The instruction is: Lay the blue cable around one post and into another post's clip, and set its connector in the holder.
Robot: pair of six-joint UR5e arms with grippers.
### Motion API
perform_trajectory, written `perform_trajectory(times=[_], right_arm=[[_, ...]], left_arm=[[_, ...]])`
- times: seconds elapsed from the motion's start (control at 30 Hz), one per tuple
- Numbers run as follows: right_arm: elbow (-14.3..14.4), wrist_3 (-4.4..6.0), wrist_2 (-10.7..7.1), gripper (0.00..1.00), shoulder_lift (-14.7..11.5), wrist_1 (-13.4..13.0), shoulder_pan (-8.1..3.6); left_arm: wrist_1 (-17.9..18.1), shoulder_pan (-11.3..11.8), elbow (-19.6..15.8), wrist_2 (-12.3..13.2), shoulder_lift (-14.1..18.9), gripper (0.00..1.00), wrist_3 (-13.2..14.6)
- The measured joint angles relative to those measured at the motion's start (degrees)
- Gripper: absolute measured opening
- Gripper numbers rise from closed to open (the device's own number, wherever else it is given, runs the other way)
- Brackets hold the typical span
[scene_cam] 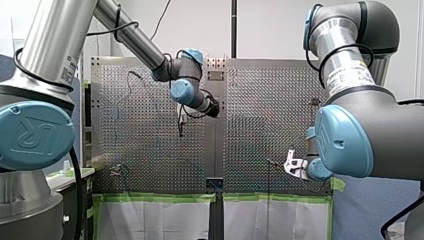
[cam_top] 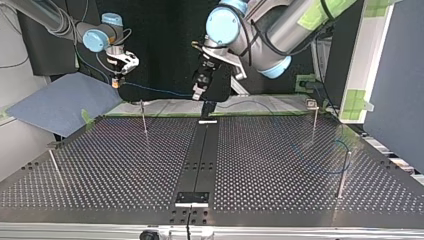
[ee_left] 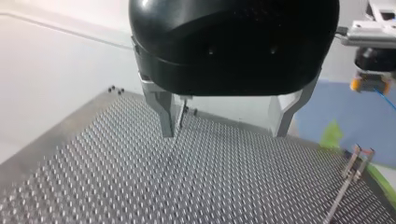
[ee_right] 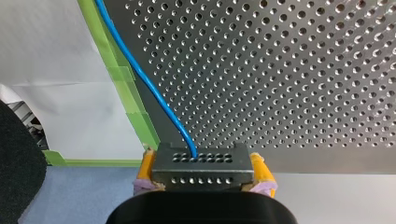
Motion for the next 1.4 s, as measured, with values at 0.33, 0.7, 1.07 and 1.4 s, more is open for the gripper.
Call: perform_trajectory(times=[0.33, 0.7, 1.07, 1.4], right_arm=[[0.2, -0.57, 0.17, 0.00, 0.0, 0.2, 0.04], [3.6, -0.71, 0.60, 0.00, -1.1, -2.6, -0.53], [6.7, 1.92, -0.09, 0.00, -5.9, -2.3, -1.04], [6.8, 2.01, -0.22, 0.00, -10.2, -2.1, -1.33]], left_arm=[[4.3, -4.3, 4.1, -0.6, -4.3, 1.00, -0.6], [9.9, -7.5, 4.6, -4.0, -9.9, 1.00, 0.4], [15.6, -2.7, 4.7, -2.3, -15.6, 1.00, 0.7], [20.6, -1.1, 5.0, -2.3, -20.7, 1.00, 2.0]])
